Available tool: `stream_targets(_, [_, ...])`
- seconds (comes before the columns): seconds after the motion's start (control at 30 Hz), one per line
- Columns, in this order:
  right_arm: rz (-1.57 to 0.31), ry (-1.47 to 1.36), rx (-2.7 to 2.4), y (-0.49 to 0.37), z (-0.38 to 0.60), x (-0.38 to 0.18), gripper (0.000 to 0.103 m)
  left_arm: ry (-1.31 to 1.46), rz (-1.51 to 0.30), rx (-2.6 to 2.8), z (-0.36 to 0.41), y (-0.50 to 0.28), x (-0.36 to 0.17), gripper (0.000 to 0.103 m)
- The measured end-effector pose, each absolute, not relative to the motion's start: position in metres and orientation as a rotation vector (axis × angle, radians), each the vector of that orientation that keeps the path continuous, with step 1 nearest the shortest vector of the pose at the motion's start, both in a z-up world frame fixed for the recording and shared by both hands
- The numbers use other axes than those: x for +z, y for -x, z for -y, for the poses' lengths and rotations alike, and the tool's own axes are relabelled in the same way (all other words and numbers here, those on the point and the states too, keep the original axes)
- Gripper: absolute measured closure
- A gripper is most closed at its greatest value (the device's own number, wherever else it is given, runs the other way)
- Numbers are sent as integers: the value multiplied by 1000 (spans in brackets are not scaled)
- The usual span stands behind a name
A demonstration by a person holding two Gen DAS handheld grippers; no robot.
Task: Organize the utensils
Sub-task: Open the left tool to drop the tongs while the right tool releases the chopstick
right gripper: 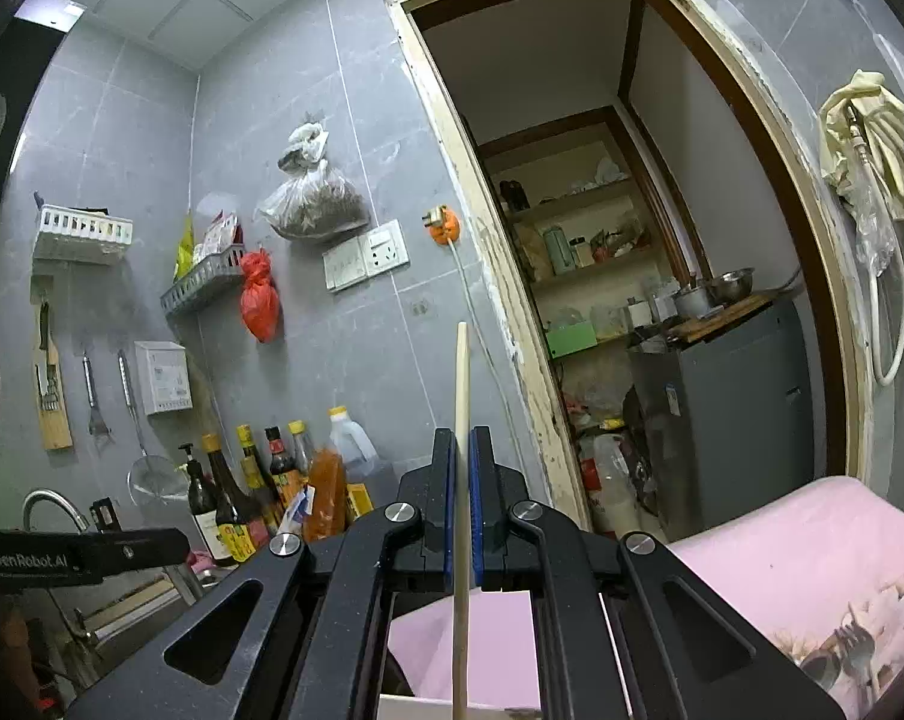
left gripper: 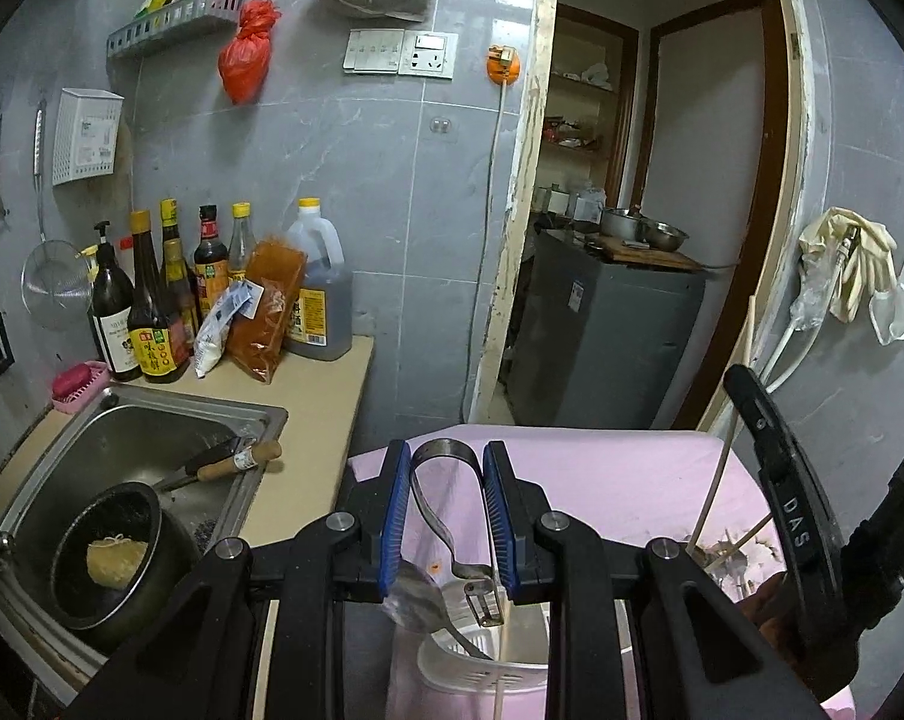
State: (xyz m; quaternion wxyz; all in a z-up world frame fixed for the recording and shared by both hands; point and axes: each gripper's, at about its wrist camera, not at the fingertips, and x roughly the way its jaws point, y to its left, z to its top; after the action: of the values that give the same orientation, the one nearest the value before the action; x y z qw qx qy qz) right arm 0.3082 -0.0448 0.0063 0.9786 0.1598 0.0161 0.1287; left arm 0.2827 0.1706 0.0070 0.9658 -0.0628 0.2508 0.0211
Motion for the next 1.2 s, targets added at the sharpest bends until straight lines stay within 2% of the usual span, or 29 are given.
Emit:
stream_targets(0.57, [-119,-273,267,-316,38,-27,99,44,-501,21,-148,-288,-18,80])
stream_targets(1.2, [-256,-238,366,-317,41,-31,96,254,-618,-101,-162,-299,-41,80])
